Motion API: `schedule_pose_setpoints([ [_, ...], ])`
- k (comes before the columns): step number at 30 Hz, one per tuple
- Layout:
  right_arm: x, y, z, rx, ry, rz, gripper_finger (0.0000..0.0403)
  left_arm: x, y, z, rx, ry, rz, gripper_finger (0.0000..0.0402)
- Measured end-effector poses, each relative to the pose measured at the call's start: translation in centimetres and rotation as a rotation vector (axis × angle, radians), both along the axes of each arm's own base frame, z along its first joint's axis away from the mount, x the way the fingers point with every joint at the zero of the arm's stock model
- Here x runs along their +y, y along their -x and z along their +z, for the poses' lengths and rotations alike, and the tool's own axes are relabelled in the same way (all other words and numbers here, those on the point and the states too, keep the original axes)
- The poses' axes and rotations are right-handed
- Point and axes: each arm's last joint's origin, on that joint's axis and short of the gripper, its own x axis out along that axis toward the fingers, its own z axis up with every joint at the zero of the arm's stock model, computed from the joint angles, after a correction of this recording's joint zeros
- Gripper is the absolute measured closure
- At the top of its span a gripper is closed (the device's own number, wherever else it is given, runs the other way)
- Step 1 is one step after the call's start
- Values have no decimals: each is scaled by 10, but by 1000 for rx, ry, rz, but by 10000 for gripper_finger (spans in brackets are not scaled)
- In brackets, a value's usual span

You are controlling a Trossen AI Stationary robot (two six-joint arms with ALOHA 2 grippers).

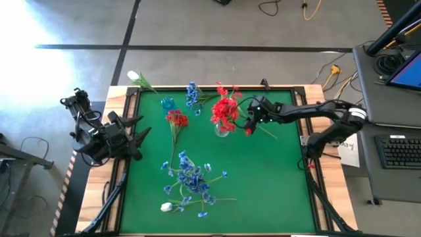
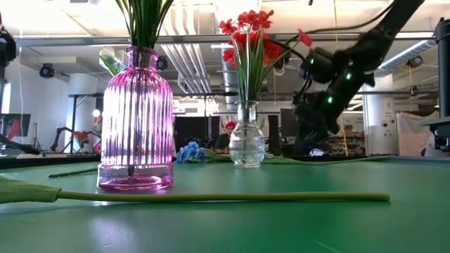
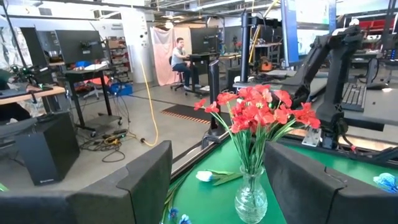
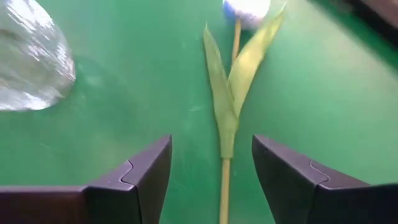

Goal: Sort flowers into vase by color
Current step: Put the top white flower into the blue vase

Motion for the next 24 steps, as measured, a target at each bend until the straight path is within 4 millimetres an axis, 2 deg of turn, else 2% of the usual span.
schedule_pose_setpoints([
  [7, -6, -10, -30, 34, -11, -28, 204, 0, 0, 0, -9, 12, 0, 164],
  [13, -9, -11, -41, 70, 2, -100, 266, -1, -1, 0, -12, 16, 0, 164],
  [19, -9, -10, -36, 57, 6, -99, 371, -4, -3, -2, -10, 13, 0, 164],
  [24, -6, -4, -23, 53, 19, -97, 386, -9, -7, -4, -8, 11, 0, 164],
])
